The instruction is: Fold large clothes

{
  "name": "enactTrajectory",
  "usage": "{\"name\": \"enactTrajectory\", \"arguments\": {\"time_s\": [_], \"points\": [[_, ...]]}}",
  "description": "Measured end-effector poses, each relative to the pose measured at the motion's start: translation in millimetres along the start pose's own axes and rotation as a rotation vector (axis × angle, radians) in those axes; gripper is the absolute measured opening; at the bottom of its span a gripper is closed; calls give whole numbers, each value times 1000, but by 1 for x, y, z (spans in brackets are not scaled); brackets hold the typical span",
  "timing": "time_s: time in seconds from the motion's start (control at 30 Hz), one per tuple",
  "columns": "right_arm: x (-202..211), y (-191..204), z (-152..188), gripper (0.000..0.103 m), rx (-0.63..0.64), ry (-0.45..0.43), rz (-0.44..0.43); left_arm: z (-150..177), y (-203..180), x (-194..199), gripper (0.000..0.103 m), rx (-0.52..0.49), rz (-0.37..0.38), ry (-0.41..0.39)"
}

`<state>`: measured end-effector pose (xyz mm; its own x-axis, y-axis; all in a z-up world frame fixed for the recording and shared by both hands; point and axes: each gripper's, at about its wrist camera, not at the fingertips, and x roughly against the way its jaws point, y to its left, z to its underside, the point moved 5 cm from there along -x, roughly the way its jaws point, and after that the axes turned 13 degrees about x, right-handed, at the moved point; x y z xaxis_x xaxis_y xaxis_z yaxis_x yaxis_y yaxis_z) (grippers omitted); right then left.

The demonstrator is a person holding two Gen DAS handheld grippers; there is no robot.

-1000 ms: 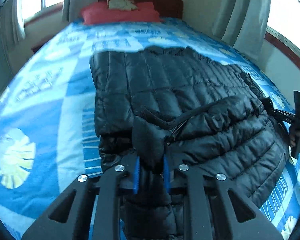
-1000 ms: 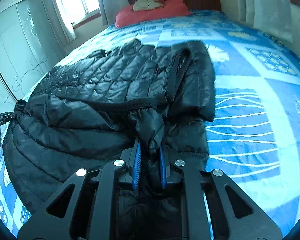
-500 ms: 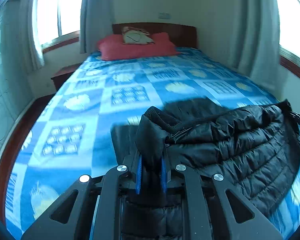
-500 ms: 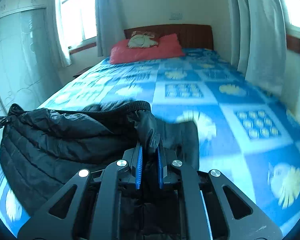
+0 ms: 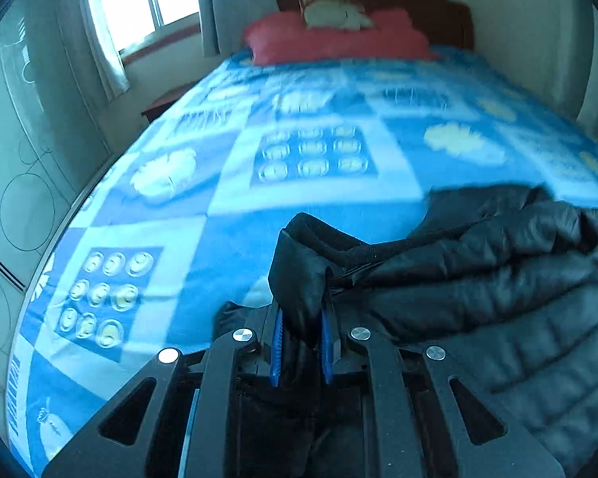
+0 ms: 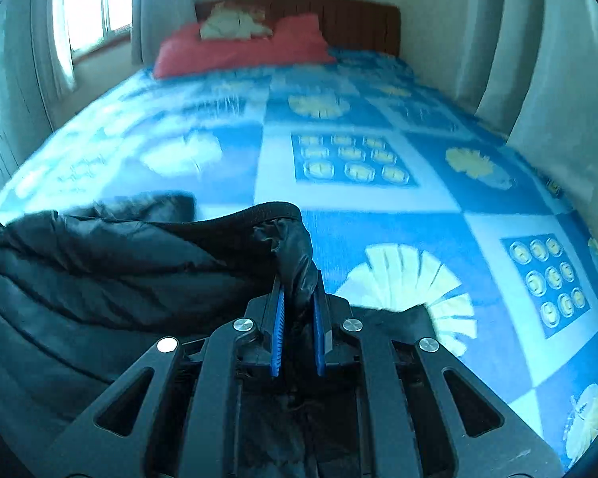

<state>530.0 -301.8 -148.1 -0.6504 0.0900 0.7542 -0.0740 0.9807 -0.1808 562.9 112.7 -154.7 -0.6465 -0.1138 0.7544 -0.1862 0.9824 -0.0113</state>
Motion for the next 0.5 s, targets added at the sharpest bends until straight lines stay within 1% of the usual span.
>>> {"name": "enactTrajectory", "arguments": {"time_s": [0.07,0.13,0.23,0.33,0.4,0.5], "points": [[-20,-1,7,14,-15,50,-5,4,-1,-10,17,-1,-9,7],[-32,0,13,17,-26,73,-6,7,0,-16,17,16,4,8],[-40,-3,18,20,-63,69,-22,11,3,-22,19,53,32,1],[-44,-1,20,21,-63,64,-16,15,6,-27,21,87,55,-14],[-45,-1,20,22,-59,73,-5,14,4,-29,22,79,42,-11],[-37,-1,16,29,-46,77,25,11,1,-28,25,61,29,3]]}}
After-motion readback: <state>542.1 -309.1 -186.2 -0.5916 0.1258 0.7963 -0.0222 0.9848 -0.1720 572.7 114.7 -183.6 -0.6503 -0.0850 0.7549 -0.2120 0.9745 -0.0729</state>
